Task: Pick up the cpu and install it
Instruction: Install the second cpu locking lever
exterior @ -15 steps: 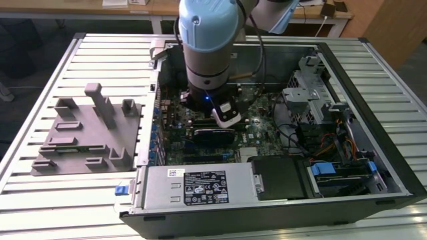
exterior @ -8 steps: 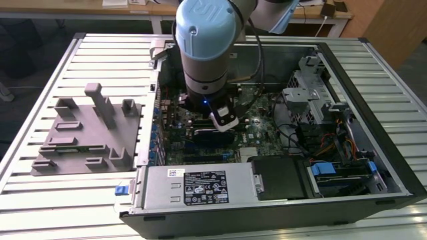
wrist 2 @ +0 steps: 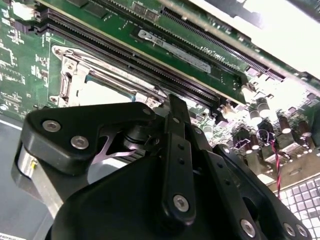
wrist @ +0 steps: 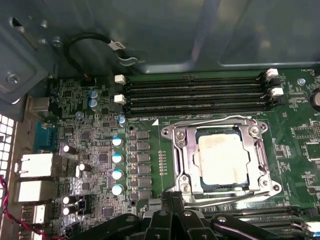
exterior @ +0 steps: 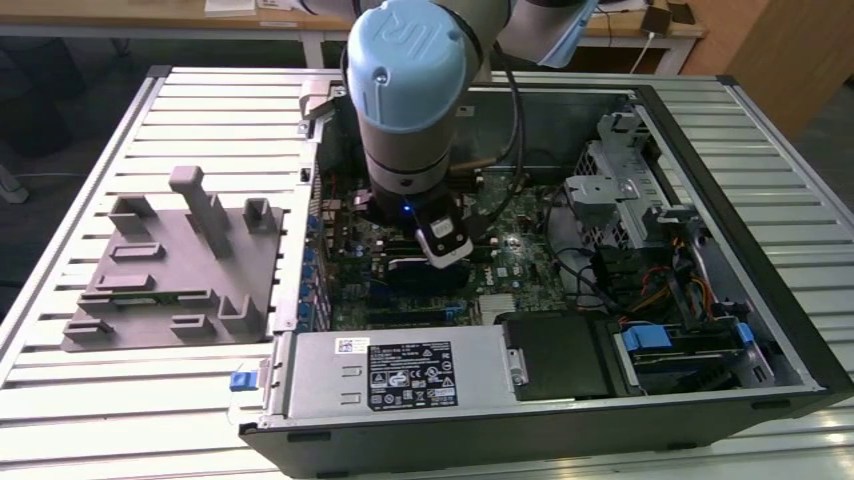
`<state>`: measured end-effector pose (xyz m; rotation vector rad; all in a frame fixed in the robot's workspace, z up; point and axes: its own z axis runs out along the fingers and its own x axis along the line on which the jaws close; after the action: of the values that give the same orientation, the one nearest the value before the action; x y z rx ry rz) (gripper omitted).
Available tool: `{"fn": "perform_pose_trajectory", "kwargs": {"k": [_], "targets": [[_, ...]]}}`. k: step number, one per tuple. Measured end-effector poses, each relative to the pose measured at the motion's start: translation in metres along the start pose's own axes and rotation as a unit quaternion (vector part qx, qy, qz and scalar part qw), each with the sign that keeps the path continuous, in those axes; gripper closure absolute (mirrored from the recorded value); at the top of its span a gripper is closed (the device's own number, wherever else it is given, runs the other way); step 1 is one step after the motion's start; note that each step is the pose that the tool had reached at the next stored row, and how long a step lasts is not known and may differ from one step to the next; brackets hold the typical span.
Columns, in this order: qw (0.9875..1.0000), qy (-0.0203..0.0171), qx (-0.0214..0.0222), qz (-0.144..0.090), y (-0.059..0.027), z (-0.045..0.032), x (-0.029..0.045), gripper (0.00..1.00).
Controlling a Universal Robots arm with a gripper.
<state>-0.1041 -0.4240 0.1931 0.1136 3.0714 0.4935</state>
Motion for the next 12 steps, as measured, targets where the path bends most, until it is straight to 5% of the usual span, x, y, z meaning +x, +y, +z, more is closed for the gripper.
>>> {"fn": "perform_pose_trajectory", "kwargs": {"k": [4,12], "targets": [[1.0,0.0006,-0.0091,0.0,-0.0004,0.0014,0.0,0.89],[0.9999,0.0008,-0.0111,0.0,-0.0016,0.005,0.0001,0.89]]}}
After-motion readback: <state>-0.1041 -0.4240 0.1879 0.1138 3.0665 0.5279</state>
